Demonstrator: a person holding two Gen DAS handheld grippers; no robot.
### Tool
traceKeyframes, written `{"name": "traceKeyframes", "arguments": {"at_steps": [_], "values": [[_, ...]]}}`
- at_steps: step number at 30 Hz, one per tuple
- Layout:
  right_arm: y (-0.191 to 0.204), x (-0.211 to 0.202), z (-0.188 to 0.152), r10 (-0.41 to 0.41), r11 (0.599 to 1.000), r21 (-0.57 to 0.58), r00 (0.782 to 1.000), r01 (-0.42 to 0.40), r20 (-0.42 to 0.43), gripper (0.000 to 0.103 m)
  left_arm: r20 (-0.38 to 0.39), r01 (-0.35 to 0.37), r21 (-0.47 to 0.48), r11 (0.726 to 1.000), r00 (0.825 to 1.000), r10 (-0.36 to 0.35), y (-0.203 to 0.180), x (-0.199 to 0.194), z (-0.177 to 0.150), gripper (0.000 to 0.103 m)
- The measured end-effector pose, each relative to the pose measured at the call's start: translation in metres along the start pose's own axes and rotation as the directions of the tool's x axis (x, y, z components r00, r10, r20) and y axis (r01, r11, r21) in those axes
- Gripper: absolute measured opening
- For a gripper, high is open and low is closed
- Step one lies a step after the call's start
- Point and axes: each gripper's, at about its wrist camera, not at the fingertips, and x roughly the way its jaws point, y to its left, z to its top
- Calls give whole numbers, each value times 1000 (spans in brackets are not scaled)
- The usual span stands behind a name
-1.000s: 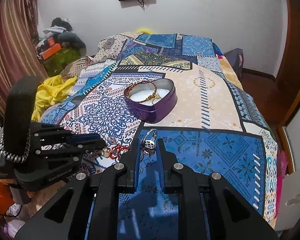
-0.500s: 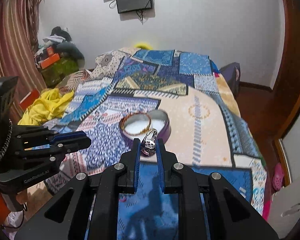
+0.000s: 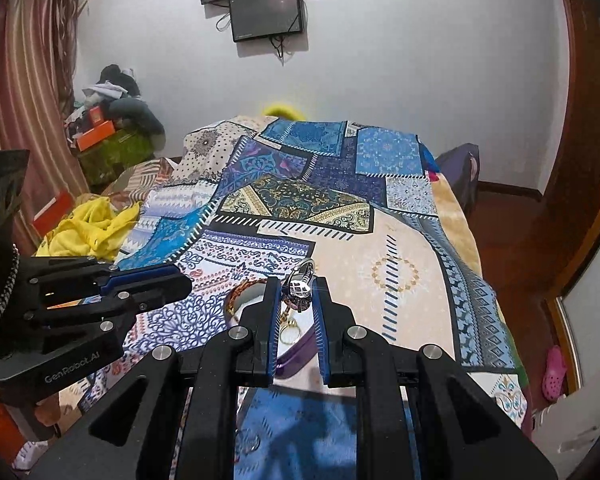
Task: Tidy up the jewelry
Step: 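Lower gold bracelet into the tin with left tool while right tool drops the pendant in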
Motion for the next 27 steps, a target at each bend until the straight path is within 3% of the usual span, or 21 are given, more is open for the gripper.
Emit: {"name": "traceKeyframes", "arguments": {"at_steps": [15, 27], "values": [[-12, 52, 1, 54, 999, 14, 991, -52, -124, 14, -76, 74, -5, 997, 994, -75, 8, 49, 3, 9], [-18, 67, 0, 82, 996, 39, 978, -76, -191, 14, -115, 103, 0, 995, 988, -102, 7, 65, 2, 10]]}}
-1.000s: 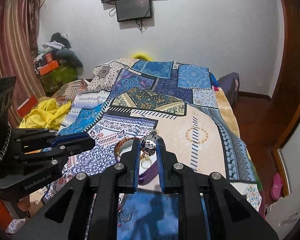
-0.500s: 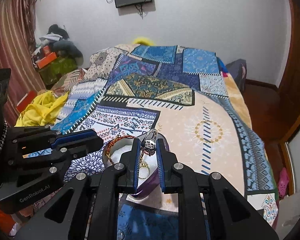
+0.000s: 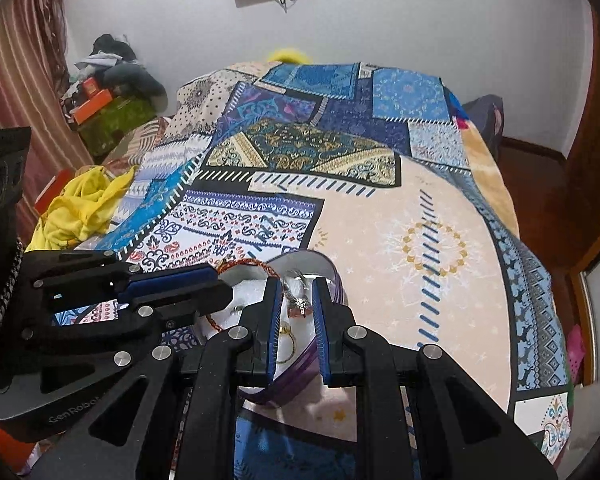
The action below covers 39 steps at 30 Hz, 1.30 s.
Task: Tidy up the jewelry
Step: 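Lower gold bracelet into the tin with left tool while right tool drops the pendant in, then open both tools and withdraw them from the tin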
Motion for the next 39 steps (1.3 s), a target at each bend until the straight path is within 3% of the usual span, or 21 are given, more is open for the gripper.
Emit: {"name": "traceKeyframes", "arguments": {"at_steps": [12, 16, 23, 27, 32, 39], "values": [[8, -27, 0, -36, 999, -13, 999, 36, 41, 15, 32, -27, -13, 1000, 999, 27, -2, -29, 0, 23], [15, -41, -3, -52, 998, -27, 997, 53, 61, 24, 51, -44, -8, 999, 998, 45, -6, -45, -2, 32], [27, -65, -8, -71, 996, -42, 993, 75, 96, 32, 81, -61, -31, 998, 995, 63, -9, -76, -7, 34], [33, -78, -14, -82, 995, -44, 989, 88, 122, 42, 96, -81, -44, 996, 992, 85, -11, -94, -14, 42], [37, -91, -27, -90, 995, -32, 987, 95, 136, 42, 93, -88, -60, 994, 991, 93, -14, -109, -26, 49], [39, -90, -46, -107, 993, -32, 989, 111, 104, 42, 50, -86, -71, 994, 995, 89, -17, -111, -49, 49]]}}
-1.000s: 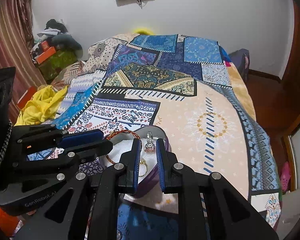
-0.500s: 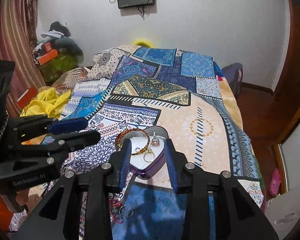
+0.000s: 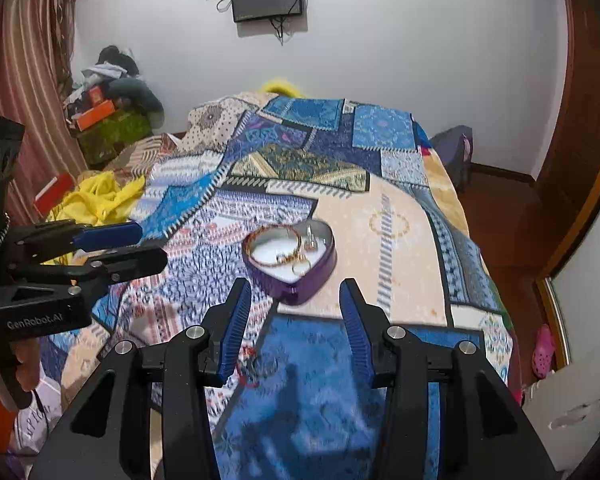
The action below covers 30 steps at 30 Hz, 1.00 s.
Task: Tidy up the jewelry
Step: 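Open both tools and withdraw them from the tin, then grasp the silver ring with right tool and lift it while left tool carries an item to the tin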
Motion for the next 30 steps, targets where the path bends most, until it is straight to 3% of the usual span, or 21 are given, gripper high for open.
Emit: {"name": "traceKeyframes", "arguments": {"at_steps": [16, 21, 30], "values": [[0, 35, -56, -31, 999, -37, 981, 24, -190, 42, -148, 32, -26, 999, 988, -36, -3, 35, -50, 49], [10, 40, -59, -62, 992, -118, 982, 41, -181, 42, -166, 40, -3, 999, 985, -40, -7, 40, -60, 49], [21, 52, -55, -33, 988, -155, 985, 6, -169, 42, -172, 57, -3, 998, 984, -57, -10, 46, -66, 49]]}}
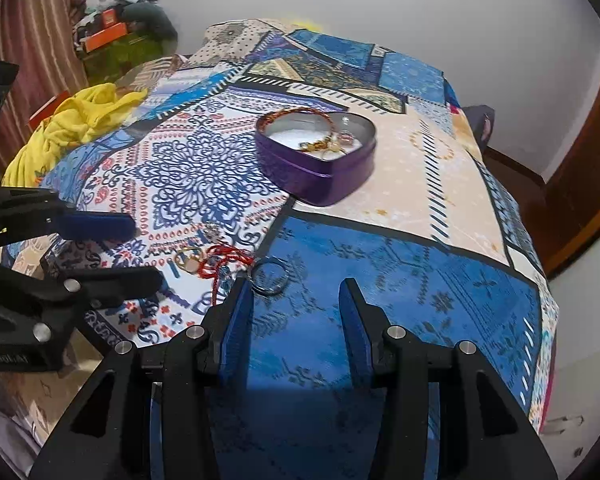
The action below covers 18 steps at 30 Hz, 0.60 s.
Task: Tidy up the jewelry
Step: 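Grasp the silver ring with right tool and lift it while left tool carries an item to the tin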
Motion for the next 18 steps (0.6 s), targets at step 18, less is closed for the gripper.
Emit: {"name": "traceKeyframes", "arguments": {"at_steps": [18], "values": [[-9, 1, 4, 24, 998, 52, 999, -26, 30, 18, -3, -9, 22, 1000, 1000, 9, -7, 23, 11, 24]]}}
